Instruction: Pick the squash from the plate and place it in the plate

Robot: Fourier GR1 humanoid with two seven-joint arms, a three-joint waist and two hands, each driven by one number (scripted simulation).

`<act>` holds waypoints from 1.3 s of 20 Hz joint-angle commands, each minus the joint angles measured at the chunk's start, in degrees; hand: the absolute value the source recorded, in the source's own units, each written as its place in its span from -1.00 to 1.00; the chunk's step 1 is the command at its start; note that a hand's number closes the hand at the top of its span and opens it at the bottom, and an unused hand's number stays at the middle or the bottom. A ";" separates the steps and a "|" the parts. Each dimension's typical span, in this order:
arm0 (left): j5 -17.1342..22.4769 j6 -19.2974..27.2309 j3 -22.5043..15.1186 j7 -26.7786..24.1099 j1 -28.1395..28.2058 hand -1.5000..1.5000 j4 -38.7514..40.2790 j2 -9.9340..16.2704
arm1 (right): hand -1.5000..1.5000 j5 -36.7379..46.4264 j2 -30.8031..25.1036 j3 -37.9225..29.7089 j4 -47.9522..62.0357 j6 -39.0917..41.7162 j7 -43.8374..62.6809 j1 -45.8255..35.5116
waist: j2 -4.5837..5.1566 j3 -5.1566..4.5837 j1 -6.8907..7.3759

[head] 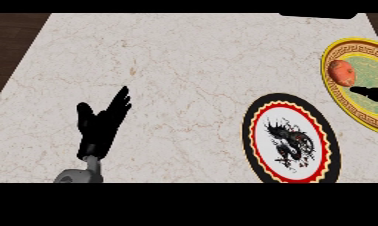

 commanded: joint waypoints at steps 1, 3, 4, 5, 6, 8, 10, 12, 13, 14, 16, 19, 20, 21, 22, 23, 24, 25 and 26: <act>-0.11 0.44 0.75 0.70 -1.26 0.00 0.38 0.44 | -1.00 -4.07 -0.56 -4.21 1.92 3.32 -1.05 -1.60 | 0.05 -0.02 -0.38; 0.93 -1.22 0.66 0.89 -0.38 0.00 -0.62 1.09 | -1.00 -5.52 -2.64 -5.78 3.60 5.96 1.58 -1.92 | 0.05 -0.01 0.06; 0.66 -0.19 1.50 1.13 -1.77 0.00 0.58 1.04 | -1.00 -5.65 -4.64 -5.89 3.73 8.71 1.68 -1.66 | 0.06 -0.04 -0.65; 0.87 -0.88 0.59 0.29 1.05 0.00 -1.27 0.81 | -1.00 -6.12 -6.13 -6.37 4.61 11.50 1.49 0.19 | -0.08 0.02 -0.39; -0.34 1.03 0.56 -0.26 0.81 0.00 0.46 -0.22 | -1.00 -5.96 -7.93 -6.07 4.61 15.82 0.27 1.66 | -0.05 0.02 -1.39; 0.33 -0.01 1.39 -0.87 0.44 0.00 0.75 0.74 | -1.00 -5.95 -8.49 -5.92 4.80 20.10 -0.47 2.52 | 0.04 0.05 -1.35; 1.03 -0.73 1.54 0.06 1.27 0.00 -0.84 1.38 | -1.00 -5.76 -10.29 -5.61 4.75 23.95 -0.37 3.84 | -0.19 0.15 -1.15; 0.53 0.10 1.86 -1.96 1.46 0.00 1.19 0.65 | -1.00 -5.47 -11.19 -5.05 4.01 28.43 -2.45 6.16 | -0.22 0.12 -2.43; 0.76 0.19 1.15 -0.15 1.55 0.00 -0.69 0.24 | -1.00 -4.22 -10.02 -3.74 3.09 27.59 -3.58 7.19 | -0.40 0.16 -1.86; 0.39 0.43 0.02 -0.41 1.46 0.00 -0.86 -0.94 | -1.00 -4.53 -11.17 -3.90 2.94 29.20 -1.96 6.10 | -0.38 0.18 -1.72; -0.47 0.99 0.73 -1.27 1.68 0.00 0.86 -0.21 | -1.00 -4.25 -12.81 -3.25 1.80 33.07 -3.03 7.61 | -0.50 0.10 -2.79; -0.35 1.40 0.39 -1.37 3.32 0.00 -1.00 -0.73 | -1.00 -3.62 -13.80 -2.23 0.51 34.22 -4.80 11.06 | -0.78 0.19 -2.96; 0.02 1.15 1.19 -0.77 2.84 0.00 -1.16 0.12 | -1.00 -3.00 -12.25 -1.60 -0.42 31.11 -6.67 12.64 | -0.63 0.29 -2.82; 0.39 1.21 0.96 -1.46 3.37 0.00 -0.79 -0.80 | -1.00 -3.20 -13.46 -1.69 -0.70 31.62 -6.18 12.51 | -0.72 0.16 -2.79; 0.78 0.83 1.98 -1.16 1.59 0.00 0.01 0.07 | -1.00 -2.23 -12.67 -0.48 -1.68 31.54 -8.38 14.56 | -0.71 0.17 -3.65; 0.09 1.16 0.76 -1.19 2.92 0.00 -0.67 -0.66 | -1.00 -1.83 -12.56 0.15 -2.28 31.62 -9.43 15.63 | -0.91 0.18 -3.58; 0.19 1.15 1.58 -1.41 2.13 0.00 0.32 -0.12 | -1.00 -2.26 -13.53 -0.14 -2.61 31.68 -9.48 15.54 | -0.87 0.12 -3.71; 0.29 0.80 0.85 -0.06 2.94 0.00 -1.86 0.03 | -1.00 -2.09 -13.28 0.12 -2.53 30.56 -9.66 16.62 | -1.02 0.21 -3.24; -0.29 0.98 0.75 -2.21 3.34 0.00 0.91 -0.58 | -1.00 -2.02 -13.22 0.45 -2.65 30.64 -8.63 16.09 | -0.64 0.20 -3.15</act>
